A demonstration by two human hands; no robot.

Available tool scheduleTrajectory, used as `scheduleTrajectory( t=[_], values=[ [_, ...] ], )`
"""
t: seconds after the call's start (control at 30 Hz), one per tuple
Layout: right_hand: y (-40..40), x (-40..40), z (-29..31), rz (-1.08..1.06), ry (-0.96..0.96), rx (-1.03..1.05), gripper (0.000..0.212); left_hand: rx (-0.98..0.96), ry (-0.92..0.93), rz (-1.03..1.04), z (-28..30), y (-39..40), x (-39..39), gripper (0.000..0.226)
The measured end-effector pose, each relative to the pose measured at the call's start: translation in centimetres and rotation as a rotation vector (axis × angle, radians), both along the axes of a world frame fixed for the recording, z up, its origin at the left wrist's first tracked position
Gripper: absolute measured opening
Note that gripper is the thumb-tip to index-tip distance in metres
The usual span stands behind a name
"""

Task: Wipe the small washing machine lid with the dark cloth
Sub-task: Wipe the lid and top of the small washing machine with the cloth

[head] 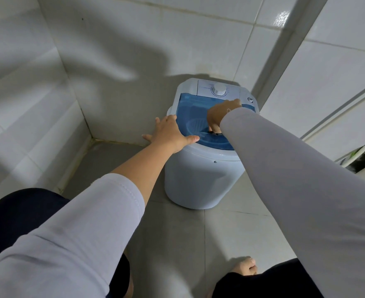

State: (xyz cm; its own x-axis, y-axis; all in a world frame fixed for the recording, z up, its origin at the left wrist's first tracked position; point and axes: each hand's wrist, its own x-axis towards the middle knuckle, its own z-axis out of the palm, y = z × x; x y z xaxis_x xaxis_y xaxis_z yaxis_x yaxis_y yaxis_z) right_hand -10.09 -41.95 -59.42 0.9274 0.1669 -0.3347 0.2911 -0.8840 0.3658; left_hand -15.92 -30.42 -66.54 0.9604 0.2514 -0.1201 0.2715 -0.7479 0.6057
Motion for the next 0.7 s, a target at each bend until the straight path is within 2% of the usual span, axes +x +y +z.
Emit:
scheduleTrajectory(
  t=[0.23, 0.47, 0.7],
  values=[
    [-1.5, -1.0, 0.2, 0.074, -0.118, -0.148, 0.035, 0.004, -0.002, 0.004, 0.1, 0.0, -0.1, 0.099],
    [-3.4, -1.4, 0.3, 0.067, -0.069, 0.025, 0.036, 0.015, -0.006, 0.004, 0.0, 0.0, 0.0, 0.097],
    [-5.3, -1.9, -0.1, 0.037, -0.089, 0.110, 0.038, 0.032, -0.011, 0.009, -0.1, 0.0, -0.2, 0.093]
  ],
)
